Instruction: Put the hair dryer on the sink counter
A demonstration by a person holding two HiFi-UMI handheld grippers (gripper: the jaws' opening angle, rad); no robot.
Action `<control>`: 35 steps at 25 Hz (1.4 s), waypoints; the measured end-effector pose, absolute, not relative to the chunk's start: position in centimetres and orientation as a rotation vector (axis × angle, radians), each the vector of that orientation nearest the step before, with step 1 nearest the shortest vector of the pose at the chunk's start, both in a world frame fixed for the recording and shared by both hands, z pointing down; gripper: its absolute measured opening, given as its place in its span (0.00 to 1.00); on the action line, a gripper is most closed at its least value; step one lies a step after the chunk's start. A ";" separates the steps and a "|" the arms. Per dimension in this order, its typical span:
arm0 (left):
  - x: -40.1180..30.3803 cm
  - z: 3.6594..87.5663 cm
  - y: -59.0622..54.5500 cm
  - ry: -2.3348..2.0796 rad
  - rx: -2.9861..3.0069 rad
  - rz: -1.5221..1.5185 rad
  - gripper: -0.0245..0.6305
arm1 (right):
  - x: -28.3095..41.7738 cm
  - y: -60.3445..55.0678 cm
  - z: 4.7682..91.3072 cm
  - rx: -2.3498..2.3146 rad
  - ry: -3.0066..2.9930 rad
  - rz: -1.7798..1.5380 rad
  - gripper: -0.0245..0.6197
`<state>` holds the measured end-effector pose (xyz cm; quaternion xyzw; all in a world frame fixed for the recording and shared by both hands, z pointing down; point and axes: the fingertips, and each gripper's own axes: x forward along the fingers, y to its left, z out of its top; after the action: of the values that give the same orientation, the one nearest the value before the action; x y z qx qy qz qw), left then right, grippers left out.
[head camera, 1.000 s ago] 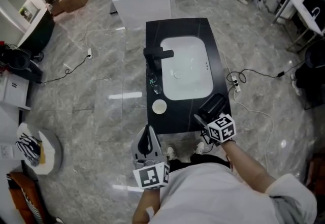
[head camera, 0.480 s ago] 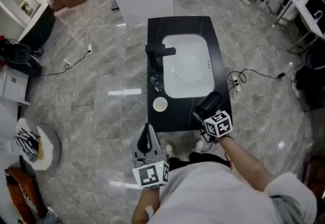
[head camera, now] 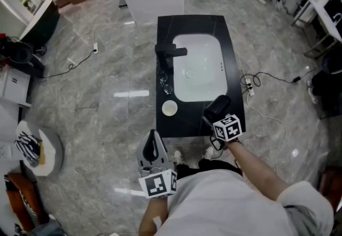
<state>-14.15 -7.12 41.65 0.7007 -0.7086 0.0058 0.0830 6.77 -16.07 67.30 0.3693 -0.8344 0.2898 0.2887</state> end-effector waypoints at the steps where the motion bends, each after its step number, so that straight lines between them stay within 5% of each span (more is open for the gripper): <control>1: -14.2 41.7 -7.1 -2.119 2.089 0.018 0.04 | 6.8 -16.1 67.4 0.988 -2.223 0.775 0.40; 35: -14.9 42.1 -7.5 -2.115 2.056 0.020 0.04 | 7.6 -18.7 71.6 1.047 -2.041 0.930 0.40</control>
<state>-14.93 -7.54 42.05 0.6939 -0.7136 0.0066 0.0958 7.58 -18.70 71.55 0.3998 -0.7792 0.3551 0.3269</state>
